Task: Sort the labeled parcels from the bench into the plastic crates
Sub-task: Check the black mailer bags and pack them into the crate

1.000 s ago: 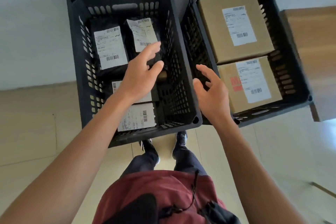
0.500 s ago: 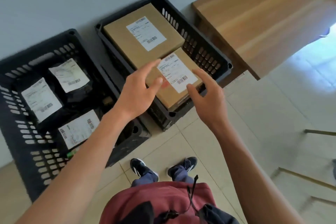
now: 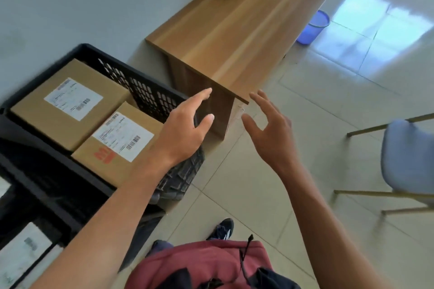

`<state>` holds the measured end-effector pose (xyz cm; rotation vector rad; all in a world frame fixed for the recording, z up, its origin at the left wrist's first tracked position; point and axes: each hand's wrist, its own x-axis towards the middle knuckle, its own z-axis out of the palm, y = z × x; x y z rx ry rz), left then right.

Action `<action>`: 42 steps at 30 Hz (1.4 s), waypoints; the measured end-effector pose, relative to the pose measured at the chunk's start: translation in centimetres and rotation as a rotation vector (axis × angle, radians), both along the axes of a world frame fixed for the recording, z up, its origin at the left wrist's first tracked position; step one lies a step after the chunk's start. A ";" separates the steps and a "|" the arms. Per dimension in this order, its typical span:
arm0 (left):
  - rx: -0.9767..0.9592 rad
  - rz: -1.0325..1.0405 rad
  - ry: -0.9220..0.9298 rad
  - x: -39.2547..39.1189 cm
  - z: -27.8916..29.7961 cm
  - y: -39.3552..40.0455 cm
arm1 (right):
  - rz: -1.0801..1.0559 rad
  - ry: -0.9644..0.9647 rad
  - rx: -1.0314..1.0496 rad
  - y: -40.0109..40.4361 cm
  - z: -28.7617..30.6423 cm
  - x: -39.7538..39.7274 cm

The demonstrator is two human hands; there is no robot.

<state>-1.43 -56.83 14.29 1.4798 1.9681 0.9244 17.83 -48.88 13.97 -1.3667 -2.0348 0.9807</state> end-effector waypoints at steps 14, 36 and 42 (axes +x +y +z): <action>0.014 -0.175 -0.066 4.4 0.2 14.3 | -0.157 -0.079 0.013 10.8 -0.2 6.8; 0.023 -0.385 -0.035 9.7 -0.5 44.3 | -0.315 -0.105 0.043 37.0 -0.3 12.1; 0.002 -0.367 -0.028 14.6 -0.5 52.7 | -0.309 -0.077 0.036 44.9 -0.7 16.8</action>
